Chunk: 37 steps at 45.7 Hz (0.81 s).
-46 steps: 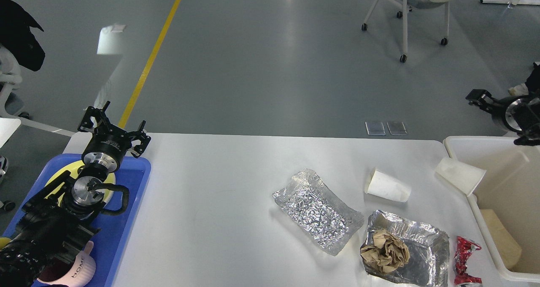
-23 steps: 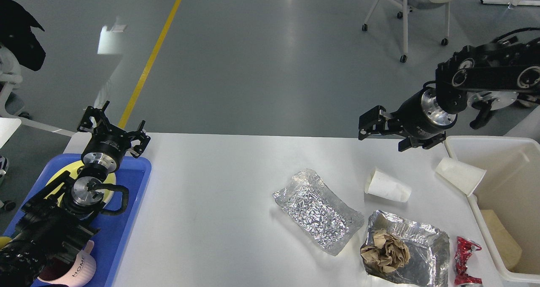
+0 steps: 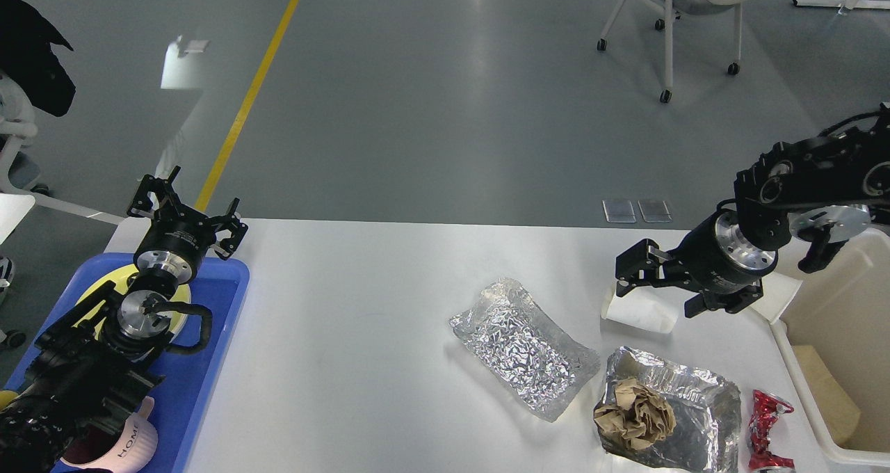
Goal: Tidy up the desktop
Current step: 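Lower the right gripper to the foil tray holding crumpled paper, then grasp the foil tray rim nearest the bin with the right gripper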
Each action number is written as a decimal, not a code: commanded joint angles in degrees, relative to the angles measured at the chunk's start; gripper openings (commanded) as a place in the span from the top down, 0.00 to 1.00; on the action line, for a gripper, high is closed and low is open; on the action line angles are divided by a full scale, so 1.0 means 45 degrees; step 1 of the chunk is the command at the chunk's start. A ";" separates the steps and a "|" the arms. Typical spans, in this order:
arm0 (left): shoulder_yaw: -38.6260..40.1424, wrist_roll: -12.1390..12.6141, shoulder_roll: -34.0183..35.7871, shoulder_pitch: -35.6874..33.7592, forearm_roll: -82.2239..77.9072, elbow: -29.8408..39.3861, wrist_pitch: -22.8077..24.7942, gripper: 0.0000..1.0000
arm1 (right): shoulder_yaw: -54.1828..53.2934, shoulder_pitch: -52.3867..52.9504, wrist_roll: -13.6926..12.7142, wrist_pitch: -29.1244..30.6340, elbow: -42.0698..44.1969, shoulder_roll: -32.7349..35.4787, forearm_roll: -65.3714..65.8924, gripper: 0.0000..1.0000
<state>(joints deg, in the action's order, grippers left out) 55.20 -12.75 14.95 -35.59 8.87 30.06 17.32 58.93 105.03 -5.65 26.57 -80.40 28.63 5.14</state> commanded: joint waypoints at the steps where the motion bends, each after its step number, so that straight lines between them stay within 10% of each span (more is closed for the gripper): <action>1: 0.0000 0.0002 -0.0001 0.0000 0.0001 0.0000 -0.0001 0.02 | -0.0165 -0.1249 -0.0013 -0.0007 0.0503 0.0862 0.0126 0.00; 37: 0.0000 -0.0017 -0.0001 0.0000 0.0001 0.0000 -0.0001 0.02 | -0.4968 -0.8241 0.0474 -0.0788 0.1558 0.5103 0.2763 0.00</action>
<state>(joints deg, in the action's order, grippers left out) 55.19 -12.79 14.94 -35.55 8.87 30.06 17.32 40.98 73.05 -4.94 23.52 -73.86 51.94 17.43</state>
